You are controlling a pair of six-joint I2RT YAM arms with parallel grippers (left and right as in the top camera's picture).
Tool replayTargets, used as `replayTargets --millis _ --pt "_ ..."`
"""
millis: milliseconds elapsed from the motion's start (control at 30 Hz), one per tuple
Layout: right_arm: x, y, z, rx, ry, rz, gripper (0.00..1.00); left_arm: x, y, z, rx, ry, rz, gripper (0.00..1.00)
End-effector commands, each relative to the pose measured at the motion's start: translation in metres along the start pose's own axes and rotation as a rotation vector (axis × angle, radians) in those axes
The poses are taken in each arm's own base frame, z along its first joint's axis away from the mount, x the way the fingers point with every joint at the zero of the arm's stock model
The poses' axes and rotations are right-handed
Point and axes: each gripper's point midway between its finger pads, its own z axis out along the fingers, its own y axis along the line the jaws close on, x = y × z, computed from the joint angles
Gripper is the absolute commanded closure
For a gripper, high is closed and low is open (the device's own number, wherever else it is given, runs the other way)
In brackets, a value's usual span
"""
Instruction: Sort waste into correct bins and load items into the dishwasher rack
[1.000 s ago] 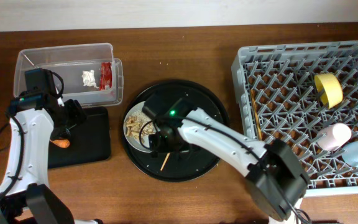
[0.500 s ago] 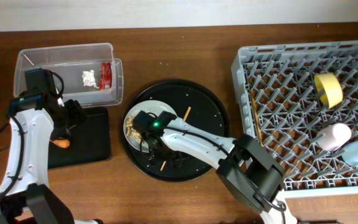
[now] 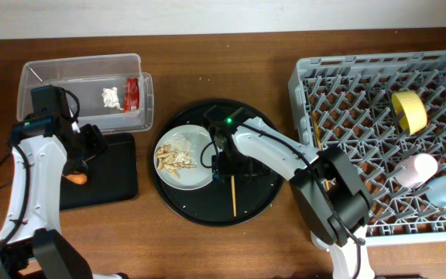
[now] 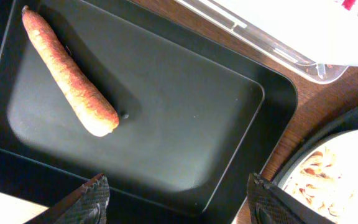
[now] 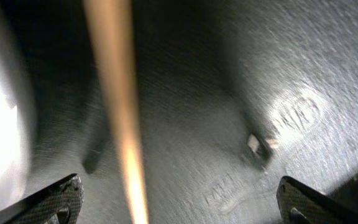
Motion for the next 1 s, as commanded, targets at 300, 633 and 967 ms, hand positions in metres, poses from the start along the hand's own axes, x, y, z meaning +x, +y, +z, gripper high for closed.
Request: replayTargets --millis 300,633,967 --pt "-0.002 0.011 0.021 -0.100 -0.004 -0.097 0.12 -0.004 0.002 -0.004 -0.007 -0.015 0.014 0.30" --pt "0.014 -0.011 0.033 -0.059 0.076 0.016 0.92 -0.003 0.002 -0.004 -0.008 -0.012 0.014 0.30" --pt "-0.008 -0.092 -0.133 -0.179 -0.214 -0.127 0.96 -0.002 -0.001 -0.004 0.005 -0.008 0.014 0.32"
